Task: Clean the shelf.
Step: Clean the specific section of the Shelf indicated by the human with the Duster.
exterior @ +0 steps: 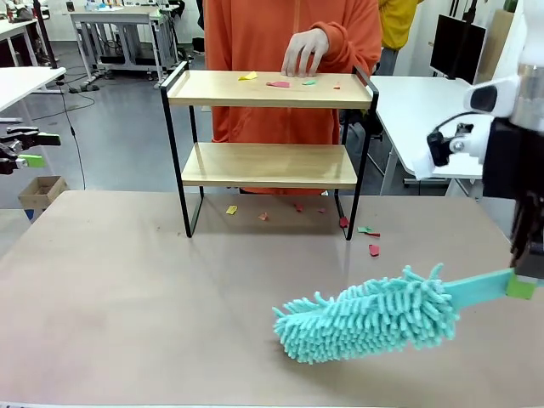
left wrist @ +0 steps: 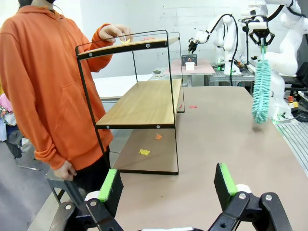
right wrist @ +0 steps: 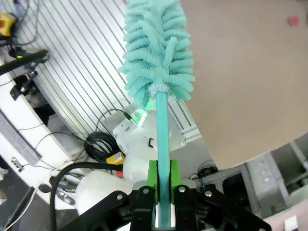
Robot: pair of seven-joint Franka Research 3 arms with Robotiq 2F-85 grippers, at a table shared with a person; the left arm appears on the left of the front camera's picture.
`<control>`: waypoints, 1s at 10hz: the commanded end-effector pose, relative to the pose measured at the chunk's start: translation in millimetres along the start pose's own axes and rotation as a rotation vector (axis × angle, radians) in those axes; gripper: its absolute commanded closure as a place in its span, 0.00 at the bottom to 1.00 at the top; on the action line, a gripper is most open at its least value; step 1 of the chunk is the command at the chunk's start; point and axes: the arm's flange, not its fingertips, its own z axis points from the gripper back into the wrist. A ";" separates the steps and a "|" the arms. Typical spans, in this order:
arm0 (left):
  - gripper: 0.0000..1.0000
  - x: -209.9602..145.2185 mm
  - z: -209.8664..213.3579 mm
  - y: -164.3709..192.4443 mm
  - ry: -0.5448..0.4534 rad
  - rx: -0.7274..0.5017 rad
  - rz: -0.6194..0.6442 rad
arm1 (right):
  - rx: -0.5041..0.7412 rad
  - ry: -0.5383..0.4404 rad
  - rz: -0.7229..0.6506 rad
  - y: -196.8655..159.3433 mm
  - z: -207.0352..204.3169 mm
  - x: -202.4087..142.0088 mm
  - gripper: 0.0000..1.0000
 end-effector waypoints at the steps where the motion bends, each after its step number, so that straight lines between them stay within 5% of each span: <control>1: 0.00 3.4 -0.5 -2.2 -0.007 -0.005 -0.003 | 0.065 -0.127 -0.003 16.3 49.1 23.4 0.87; 4: 0.00 3.4 -0.5 -2.2 -0.007 -0.005 -0.003 | 0.063 -0.217 -0.181 54.9 119.3 82.0 0.87; 7: 0.00 3.4 -0.5 -2.2 -0.007 -0.005 -0.003 | 0.110 -0.412 -0.548 104.0 171.7 160.7 0.87; 10: 0.00 3.4 -0.5 -2.2 -0.007 -0.005 -0.003 | 0.150 -0.644 -0.722 124.3 197.8 215.0 0.87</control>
